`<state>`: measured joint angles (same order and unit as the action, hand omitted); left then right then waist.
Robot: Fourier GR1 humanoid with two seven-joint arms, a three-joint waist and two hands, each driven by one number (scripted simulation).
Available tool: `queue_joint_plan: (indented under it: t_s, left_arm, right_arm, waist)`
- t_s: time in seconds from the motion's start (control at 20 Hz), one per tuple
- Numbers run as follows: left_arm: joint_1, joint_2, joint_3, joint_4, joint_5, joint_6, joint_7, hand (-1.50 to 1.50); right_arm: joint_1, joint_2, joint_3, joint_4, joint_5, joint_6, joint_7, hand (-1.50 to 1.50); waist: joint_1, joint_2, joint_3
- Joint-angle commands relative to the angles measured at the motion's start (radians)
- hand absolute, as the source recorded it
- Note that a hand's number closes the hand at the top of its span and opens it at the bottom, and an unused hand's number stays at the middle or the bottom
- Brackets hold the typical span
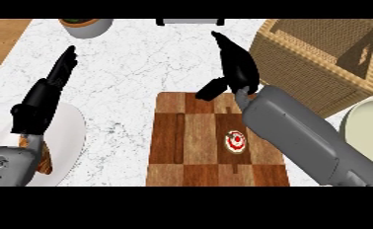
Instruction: Pick the cupcake from the cutting board and place it in the basket
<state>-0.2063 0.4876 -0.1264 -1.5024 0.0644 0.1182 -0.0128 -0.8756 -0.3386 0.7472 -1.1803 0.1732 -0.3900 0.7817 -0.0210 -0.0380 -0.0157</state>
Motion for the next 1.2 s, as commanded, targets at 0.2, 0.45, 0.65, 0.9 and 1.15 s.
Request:
queue_joint_plan:
  t_s: [0.2, 0.45, 0.65, 0.9, 1.15]
  left_arm:
    - [0.013, 0.009, 0.018, -0.01, 0.013, -0.013, -0.007, 0.0]
    - [0.035, -0.011, 0.016, -0.038, -0.001, 0.007, -0.019, 0.0]
    - [0.038, 0.008, 0.047, 0.01, 0.021, -0.038, -0.054, 0.0]
    - [0.008, 0.014, 0.056, -0.016, 0.022, -0.052, -0.02, 0.0]
    - [0.005, -0.016, 0.04, -0.03, -0.014, -0.02, -0.007, 0.0]
  right_arm:
    - [-0.209, -0.047, -0.006, -0.148, -0.243, 0.52, 0.429, -1.5]
    - [-0.22, -0.106, -0.022, -0.225, -0.379, 0.625, 0.591, -1.5]
    - [-0.214, -0.191, -0.046, -0.237, -0.445, 0.645, 0.588, -1.5]
    - [-0.184, -0.213, -0.008, -0.31, -0.483, 0.622, 0.628, -1.5]
    - [-0.147, -0.19, 0.064, -0.293, -0.493, 0.619, 0.619, -1.5]
  waist:
    - [-0.001, 0.011, 0.011]
    - [0.0, 0.02, 0.014]
    - [0.006, 0.03, 0.014]
    - [0.009, 0.03, 0.014]
    - [0.016, 0.033, 0.014]
